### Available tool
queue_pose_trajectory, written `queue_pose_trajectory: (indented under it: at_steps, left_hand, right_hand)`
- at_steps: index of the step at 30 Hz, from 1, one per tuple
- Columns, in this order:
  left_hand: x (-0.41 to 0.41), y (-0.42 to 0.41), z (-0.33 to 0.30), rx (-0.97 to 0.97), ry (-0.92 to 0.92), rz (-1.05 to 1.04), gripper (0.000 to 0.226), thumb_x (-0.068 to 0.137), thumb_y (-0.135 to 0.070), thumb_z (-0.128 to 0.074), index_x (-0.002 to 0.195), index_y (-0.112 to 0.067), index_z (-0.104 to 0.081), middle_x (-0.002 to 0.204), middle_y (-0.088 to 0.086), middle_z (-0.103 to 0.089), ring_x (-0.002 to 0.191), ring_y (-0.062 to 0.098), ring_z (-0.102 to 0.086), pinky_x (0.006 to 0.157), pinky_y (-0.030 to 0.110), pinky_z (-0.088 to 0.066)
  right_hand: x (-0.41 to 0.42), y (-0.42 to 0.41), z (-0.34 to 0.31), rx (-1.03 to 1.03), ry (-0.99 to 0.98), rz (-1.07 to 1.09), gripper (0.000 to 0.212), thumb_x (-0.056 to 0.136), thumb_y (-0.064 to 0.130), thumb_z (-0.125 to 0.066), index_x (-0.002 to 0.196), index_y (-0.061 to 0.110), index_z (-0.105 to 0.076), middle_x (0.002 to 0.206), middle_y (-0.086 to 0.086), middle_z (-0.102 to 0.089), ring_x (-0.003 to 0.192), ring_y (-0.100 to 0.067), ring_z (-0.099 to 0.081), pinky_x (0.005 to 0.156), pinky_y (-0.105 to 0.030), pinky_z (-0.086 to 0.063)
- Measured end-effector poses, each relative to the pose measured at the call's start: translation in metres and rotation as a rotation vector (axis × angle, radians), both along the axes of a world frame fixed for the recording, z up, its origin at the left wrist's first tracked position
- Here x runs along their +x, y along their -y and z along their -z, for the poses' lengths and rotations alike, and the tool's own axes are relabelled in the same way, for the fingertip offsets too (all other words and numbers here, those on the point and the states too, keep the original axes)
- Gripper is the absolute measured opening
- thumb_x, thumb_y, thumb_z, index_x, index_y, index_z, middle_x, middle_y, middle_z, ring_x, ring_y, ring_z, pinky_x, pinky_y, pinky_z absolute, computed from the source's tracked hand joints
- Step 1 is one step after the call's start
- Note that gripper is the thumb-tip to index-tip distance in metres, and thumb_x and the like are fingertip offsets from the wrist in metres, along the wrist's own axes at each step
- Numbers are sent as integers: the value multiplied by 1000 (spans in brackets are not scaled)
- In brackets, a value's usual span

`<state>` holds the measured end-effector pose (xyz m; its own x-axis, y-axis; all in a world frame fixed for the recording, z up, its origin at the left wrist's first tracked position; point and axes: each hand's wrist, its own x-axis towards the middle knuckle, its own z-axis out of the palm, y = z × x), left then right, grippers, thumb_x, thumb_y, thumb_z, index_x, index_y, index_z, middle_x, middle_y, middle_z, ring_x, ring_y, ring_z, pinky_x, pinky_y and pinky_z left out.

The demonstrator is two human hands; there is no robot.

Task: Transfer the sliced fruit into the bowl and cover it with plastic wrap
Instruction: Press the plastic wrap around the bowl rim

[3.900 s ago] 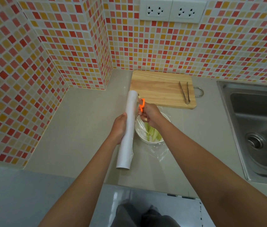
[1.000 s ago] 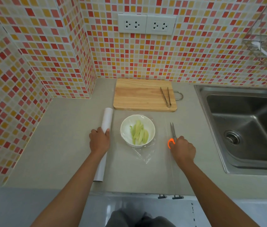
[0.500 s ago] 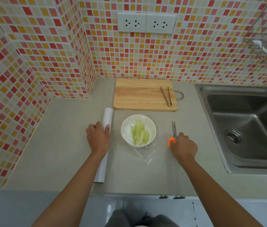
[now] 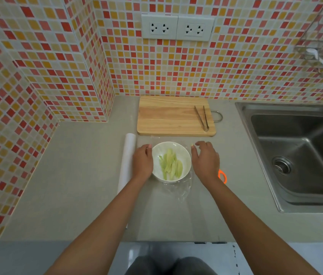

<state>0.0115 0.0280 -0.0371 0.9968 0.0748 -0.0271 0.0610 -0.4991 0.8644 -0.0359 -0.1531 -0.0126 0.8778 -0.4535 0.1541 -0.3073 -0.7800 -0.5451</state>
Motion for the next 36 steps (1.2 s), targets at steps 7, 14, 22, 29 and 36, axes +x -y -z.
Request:
queue_pose_trajectory:
  at_steps: [7,14,22,29,36]
  left_hand:
    - [-1,16,6,-59,-145,-64,44,102,-30,-38,63,-11,-40,58,-2,-43,54,11,-37,50,28,-28]
    - [-6,37,3,-189,-93,-101,36,96,-24,-53,61,-16,-59,56,-12,-54,51,1,-47,52,15,-36]
    - [-11,39,9,-180,20,-148,30,97,-18,-52,84,-4,-74,74,3,-71,69,15,-61,66,30,-48]
    - [-14,38,7,-177,61,-157,30,99,-16,-50,81,-3,-71,71,4,-67,67,14,-57,62,25,-42]
    - [-16,39,0,-78,99,-165,27,99,-15,-49,97,-1,-72,89,9,-54,78,15,-52,70,2,-36]
  right_hand:
    - [10,-17,15,305,45,-113,26,99,24,-40,92,19,-65,93,-5,-66,89,-23,-59,78,-33,-44]
    - [4,2,18,378,124,-91,35,100,23,-39,65,23,-41,59,11,-43,59,-10,-43,58,-27,-31]
    - [7,11,18,417,181,-73,34,100,23,-41,69,12,-50,63,5,-50,63,-15,-47,61,-33,-38]
    - [7,4,19,511,153,-34,36,101,21,-40,71,9,-55,61,2,-54,58,-13,-49,61,-32,-39]
    - [3,-3,21,624,159,-35,39,102,22,-39,87,-3,-65,74,-19,-64,68,-26,-56,68,-42,-48]
